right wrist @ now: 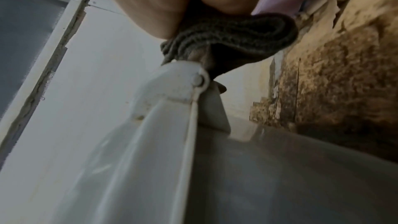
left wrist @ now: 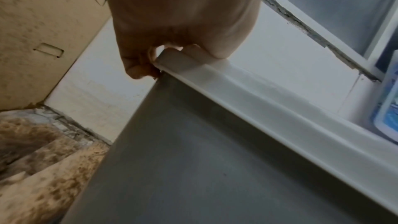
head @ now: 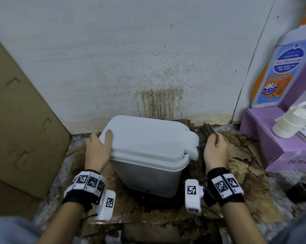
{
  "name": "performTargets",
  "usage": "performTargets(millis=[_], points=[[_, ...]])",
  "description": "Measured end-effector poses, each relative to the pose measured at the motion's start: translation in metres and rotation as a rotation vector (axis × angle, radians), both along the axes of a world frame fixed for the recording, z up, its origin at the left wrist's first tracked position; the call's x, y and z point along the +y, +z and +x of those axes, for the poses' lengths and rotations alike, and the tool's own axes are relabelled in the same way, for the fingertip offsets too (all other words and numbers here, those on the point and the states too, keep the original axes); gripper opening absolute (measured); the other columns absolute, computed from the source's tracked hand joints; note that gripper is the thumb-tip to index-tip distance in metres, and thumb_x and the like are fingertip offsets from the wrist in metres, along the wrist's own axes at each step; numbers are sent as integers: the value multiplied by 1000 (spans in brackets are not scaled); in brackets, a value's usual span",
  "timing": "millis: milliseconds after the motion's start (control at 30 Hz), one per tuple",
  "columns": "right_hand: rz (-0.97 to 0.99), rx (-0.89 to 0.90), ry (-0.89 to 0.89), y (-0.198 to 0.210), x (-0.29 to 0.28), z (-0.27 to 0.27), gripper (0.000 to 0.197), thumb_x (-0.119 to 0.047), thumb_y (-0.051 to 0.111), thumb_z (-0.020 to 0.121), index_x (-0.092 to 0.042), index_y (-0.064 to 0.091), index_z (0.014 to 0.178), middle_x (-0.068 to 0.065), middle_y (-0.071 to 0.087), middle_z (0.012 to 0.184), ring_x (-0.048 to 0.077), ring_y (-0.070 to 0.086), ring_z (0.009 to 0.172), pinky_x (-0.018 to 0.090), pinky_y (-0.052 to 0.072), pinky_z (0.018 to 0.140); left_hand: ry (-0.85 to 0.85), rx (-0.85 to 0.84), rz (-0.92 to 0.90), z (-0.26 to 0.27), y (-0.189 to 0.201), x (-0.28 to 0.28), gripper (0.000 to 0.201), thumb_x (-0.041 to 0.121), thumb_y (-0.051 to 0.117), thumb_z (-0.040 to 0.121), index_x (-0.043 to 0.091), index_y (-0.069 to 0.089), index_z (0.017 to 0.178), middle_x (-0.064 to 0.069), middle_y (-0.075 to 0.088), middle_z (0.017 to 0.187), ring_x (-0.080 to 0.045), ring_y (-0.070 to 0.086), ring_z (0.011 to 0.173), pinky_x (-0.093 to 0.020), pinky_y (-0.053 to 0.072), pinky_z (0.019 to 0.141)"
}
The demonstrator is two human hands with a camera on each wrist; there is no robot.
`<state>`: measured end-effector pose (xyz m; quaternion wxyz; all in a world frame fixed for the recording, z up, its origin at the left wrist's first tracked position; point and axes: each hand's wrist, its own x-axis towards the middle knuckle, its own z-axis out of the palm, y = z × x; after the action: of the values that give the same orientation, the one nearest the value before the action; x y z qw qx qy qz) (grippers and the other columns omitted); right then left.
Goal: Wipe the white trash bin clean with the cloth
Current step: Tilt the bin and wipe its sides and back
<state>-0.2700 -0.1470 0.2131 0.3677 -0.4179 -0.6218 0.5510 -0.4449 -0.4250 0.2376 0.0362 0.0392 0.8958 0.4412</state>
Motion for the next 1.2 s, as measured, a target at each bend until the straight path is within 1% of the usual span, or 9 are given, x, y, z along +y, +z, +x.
performTargets(millis=[167,233,367,467,533,633,733,900,1200], points=[[132,-43,103,24,11,-6,31,-22,36,109,-9,58,126,1,58,107,19,53,103,24,34,82,116,-67,13,29,-5,10,96,72,40,95,5,13,158,-17,16,160,-39,32,142,-51,37,108],[205,-50,197,33,15,-14,29,-21,37,109,-13,59,126,-1,61,106,17,56,100,22,37,76,157,-136,84,43,-7,16,100,74,41,93,7,6,159,-15,10,162,-39,29,143,-54,35,111],[355,-102,460,44,18,-31,26,-23,40,109,-25,58,127,-14,64,99,5,60,82,4,42,63,239,-223,193,67,-7,30,106,74,45,92,13,-8,161,-13,3,165,-39,31,142,-53,37,111],[405,-246,679,50,15,-41,29,-28,39,109,-29,56,132,-5,68,90,17,59,67,17,45,55,238,-194,273,88,-1,41,102,67,56,90,16,1,158,-14,17,157,-36,38,135,-47,41,105],[402,-341,788,51,18,-46,34,-38,40,108,-30,54,138,1,70,103,20,65,77,29,52,62,230,-165,344,100,2,50,101,61,62,89,17,2,157,-12,24,155,-29,40,133,-44,42,107],[361,-410,889,54,24,-47,44,-50,49,102,-34,49,143,-6,63,124,8,65,94,18,52,65,180,-136,519,110,-2,60,113,50,72,87,26,-12,158,5,39,150,-6,45,122,-37,43,109],[332,-416,921,54,27,-50,53,-56,60,95,-37,48,143,-10,61,128,10,65,102,26,57,79,163,-113,614,115,-6,68,120,47,80,81,39,-13,155,11,47,150,-9,56,127,-42,49,108],[340,-400,941,52,28,-49,58,-59,63,91,-39,47,143,-10,57,136,10,62,110,36,58,89,196,-106,666,118,-9,74,124,36,84,78,34,-11,157,9,42,152,-11,51,129,-29,45,104],[265,-374,906,56,14,-28,59,-53,60,95,-33,42,148,-8,58,130,11,67,100,32,63,74,82,-41,748,116,-10,68,113,26,80,85,45,-5,158,17,44,152,1,52,128,-35,45,111]])
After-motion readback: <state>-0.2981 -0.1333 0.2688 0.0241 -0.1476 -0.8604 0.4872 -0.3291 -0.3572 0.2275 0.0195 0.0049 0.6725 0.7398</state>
